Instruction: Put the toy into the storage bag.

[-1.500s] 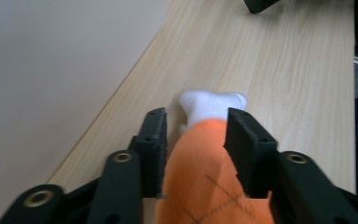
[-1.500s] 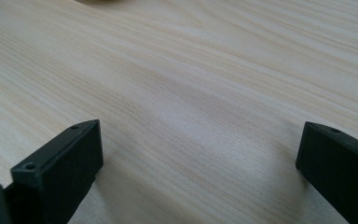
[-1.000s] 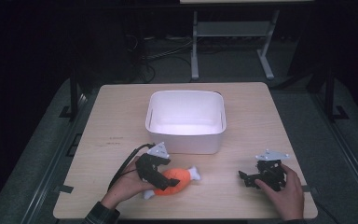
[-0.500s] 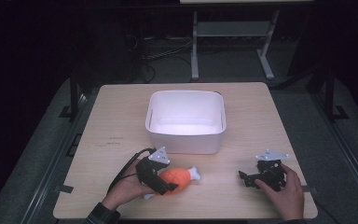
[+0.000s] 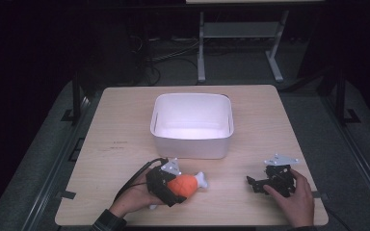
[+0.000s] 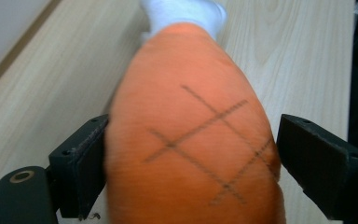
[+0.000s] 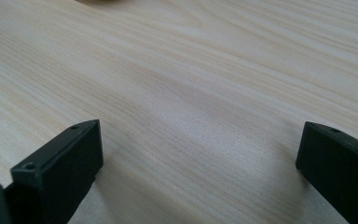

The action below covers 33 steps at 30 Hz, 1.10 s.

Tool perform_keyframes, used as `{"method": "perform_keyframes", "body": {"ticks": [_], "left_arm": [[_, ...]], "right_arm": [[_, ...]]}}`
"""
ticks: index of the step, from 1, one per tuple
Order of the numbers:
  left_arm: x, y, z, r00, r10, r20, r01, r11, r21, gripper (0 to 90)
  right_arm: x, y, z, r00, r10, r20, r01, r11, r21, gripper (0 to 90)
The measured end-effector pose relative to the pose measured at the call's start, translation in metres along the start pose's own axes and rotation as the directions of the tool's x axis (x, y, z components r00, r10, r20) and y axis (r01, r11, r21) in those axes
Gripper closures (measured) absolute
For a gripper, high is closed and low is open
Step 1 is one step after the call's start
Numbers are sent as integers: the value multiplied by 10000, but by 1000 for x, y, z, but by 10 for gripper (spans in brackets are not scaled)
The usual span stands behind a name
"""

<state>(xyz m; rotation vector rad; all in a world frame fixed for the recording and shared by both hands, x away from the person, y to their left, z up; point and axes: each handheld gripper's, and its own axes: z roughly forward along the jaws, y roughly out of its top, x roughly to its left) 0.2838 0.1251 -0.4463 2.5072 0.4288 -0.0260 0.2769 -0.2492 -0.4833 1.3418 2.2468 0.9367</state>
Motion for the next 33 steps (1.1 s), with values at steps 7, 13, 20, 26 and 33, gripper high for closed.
{"method": "perform_keyframes", "body": {"ticks": [7, 13, 20, 26, 33], "left_arm": [[0, 0, 2, 9998, 161, -143, -159, 9998, 149, 128], [-1, 0, 5, 9994, 193, -285, -184, 9993, 313, 130], [-2, 0, 7, 9984, 469, -323, -447, 9967, 671, 133], [-3, 1, 9, 9979, 562, -331, -535, 9956, 768, 149], [2, -1, 3, 9991, 210, -356, -194, 9989, 434, 172]], "right_arm": [[0, 0, 0, 10000, 0, 0, 0, 10000, 1, 0], [0, 0, 0, 10000, 0, 1, 0, 10000, -1, 0], [0, 0, 0, 10000, -2, 0, 2, 10000, 0, 0], [0, 0, 0, 10000, 1, 1, -1, 10000, 2, 0], [0, 0, 0, 10000, 2, 0, -2, 10000, 2, 0]]}}
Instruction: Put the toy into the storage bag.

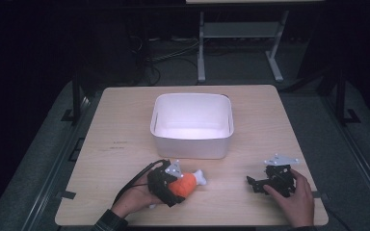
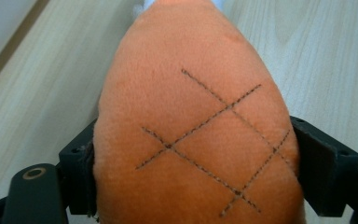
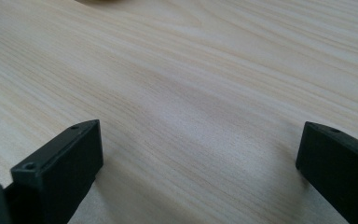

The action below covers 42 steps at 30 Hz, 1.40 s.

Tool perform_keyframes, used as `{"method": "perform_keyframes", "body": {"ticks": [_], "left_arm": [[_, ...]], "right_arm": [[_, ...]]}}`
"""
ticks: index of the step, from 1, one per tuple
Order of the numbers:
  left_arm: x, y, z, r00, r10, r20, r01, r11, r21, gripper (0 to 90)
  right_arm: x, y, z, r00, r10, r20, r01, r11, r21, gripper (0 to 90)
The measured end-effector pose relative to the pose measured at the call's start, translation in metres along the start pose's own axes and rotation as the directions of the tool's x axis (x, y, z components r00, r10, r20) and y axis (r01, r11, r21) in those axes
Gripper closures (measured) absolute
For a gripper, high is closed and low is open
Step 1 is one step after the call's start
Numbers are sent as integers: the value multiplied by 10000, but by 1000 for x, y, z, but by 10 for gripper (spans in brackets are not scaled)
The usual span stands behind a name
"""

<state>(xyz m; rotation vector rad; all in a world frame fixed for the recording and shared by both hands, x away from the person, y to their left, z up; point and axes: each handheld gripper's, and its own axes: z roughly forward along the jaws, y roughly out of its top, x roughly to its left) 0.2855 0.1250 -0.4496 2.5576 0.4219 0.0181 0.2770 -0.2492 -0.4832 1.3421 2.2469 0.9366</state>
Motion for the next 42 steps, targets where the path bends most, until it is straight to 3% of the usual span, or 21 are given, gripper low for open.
{"method": "perform_keyframes", "body": {"ticks": [8, 22, 33, 42], "left_arm": [[1, 0, -6, 9996, 258, 150, -258, 9997, -33, 193], [4, 1, -24, 9977, 471, 494, -445, 9976, -529, 208], [8, -1, -41, 9963, 684, 519, -647, 9954, -706, 208], [9, 1, -56, 9910, 1166, 656, -1108, 9901, -858, 207]], "right_arm": [[0, 0, 0, 10000, 1, 0, -1, 10000, 1, 0], [0, 0, 0, 10000, -5, 2, 5, 10000, -1, 0], [0, 0, 0, 10000, -4, 2, 4, 10000, -1, 0], [0, 0, 0, 10000, -5, 1, 5, 10000, 0, 0]]}}
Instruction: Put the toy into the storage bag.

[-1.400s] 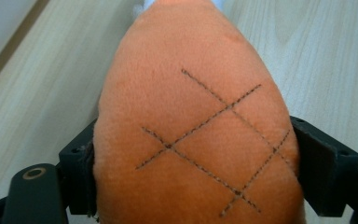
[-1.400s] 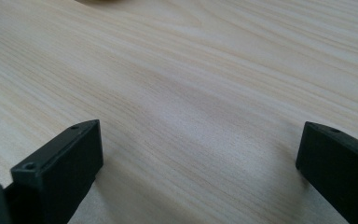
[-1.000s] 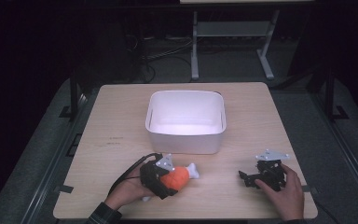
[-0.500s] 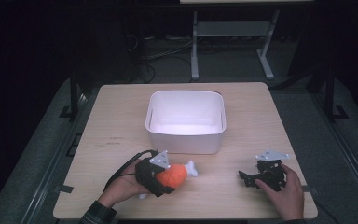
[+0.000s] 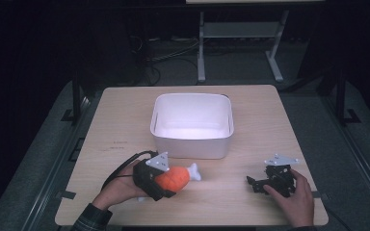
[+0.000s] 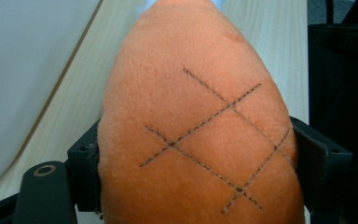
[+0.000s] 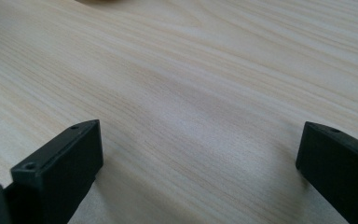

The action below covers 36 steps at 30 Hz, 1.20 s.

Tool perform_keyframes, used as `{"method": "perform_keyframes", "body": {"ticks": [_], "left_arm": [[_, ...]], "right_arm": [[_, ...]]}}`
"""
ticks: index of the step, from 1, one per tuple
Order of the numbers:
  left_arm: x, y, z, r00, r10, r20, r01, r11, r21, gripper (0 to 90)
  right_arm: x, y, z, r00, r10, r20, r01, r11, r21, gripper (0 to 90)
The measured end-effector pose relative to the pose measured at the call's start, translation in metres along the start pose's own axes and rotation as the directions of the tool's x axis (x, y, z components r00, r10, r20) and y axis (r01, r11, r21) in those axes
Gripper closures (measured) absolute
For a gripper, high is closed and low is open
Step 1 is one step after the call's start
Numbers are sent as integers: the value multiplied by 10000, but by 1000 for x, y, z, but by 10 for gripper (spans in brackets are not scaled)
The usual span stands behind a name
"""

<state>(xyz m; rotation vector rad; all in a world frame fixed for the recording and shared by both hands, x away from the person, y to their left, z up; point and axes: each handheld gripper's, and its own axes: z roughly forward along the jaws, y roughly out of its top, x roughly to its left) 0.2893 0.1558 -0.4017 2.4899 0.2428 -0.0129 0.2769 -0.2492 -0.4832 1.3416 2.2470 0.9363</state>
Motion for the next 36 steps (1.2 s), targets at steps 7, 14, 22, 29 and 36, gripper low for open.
{"method": "perform_keyframes", "body": {"ticks": [7, 14, 22, 29, 36], "left_arm": [[1, 6, -12, 9997, 215, 154, -212, 9996, -199, 207], [4, 13, -21, 9989, 364, 283, -354, 9988, -333, 207], [9, 22, -28, 9967, 689, 436, -678, 9973, -265, 207], [11, 30, -35, 9952, 867, 464, -851, 9957, -354, 207], [15, 42, -45, 9928, 1087, 508, -1066, 9934, -425, 207]], "right_arm": [[0, 0, 0, 10000, 1, -1, -1, 10000, 0, 0], [0, 0, 0, 10000, 3, -2, -3, 10000, 0, 0], [0, 0, 0, 10000, 3, 0, -3, 10000, 0, 0], [0, 0, 0, 10000, 5, -2, -5, 10000, 1, 0], [0, 0, 0, 10000, 11, -12, -11, 10000, 2, 0]]}}
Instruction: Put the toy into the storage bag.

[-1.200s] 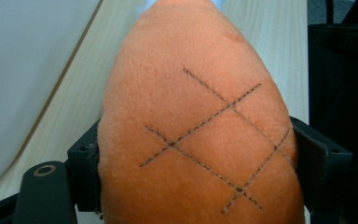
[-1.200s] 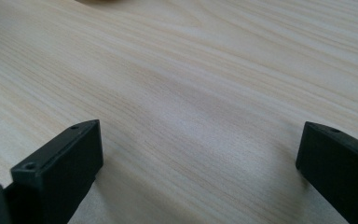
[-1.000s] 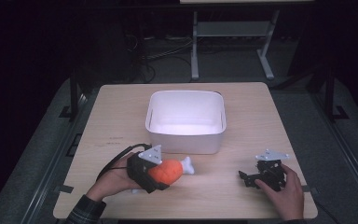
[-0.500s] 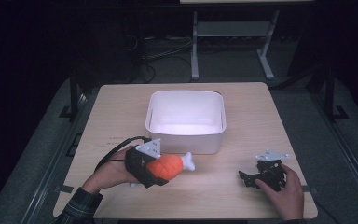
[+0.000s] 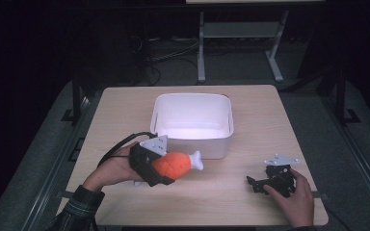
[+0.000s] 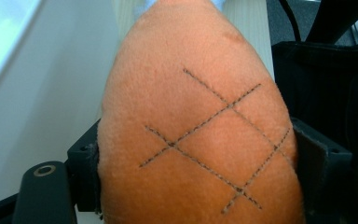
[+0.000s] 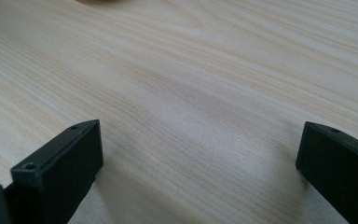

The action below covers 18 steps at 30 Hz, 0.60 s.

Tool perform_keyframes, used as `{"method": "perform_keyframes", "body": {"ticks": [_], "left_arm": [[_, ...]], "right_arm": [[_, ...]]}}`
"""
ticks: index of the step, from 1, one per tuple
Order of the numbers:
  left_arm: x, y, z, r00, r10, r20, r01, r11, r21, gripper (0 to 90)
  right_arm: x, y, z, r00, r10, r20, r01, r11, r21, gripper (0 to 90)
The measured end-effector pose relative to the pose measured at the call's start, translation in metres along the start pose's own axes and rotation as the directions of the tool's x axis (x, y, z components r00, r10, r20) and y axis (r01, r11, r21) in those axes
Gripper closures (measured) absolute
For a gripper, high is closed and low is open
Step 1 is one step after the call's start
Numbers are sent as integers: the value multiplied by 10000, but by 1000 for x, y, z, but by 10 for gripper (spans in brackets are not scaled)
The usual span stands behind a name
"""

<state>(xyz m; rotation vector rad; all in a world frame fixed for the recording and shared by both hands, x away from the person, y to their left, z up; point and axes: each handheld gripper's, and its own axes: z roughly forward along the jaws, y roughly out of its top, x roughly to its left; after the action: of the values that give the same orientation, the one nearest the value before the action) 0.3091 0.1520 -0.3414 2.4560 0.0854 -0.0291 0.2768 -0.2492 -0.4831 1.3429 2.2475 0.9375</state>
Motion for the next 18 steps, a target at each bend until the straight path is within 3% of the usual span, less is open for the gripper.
{"method": "perform_keyframes", "body": {"ticks": [18], "left_arm": [[19, 27, -22, 9991, 416, 14, -416, 9990, -177, 207]], "right_arm": [[0, 0, 0, 10000, -6, 2, 6, 10000, -12, 0]]}}
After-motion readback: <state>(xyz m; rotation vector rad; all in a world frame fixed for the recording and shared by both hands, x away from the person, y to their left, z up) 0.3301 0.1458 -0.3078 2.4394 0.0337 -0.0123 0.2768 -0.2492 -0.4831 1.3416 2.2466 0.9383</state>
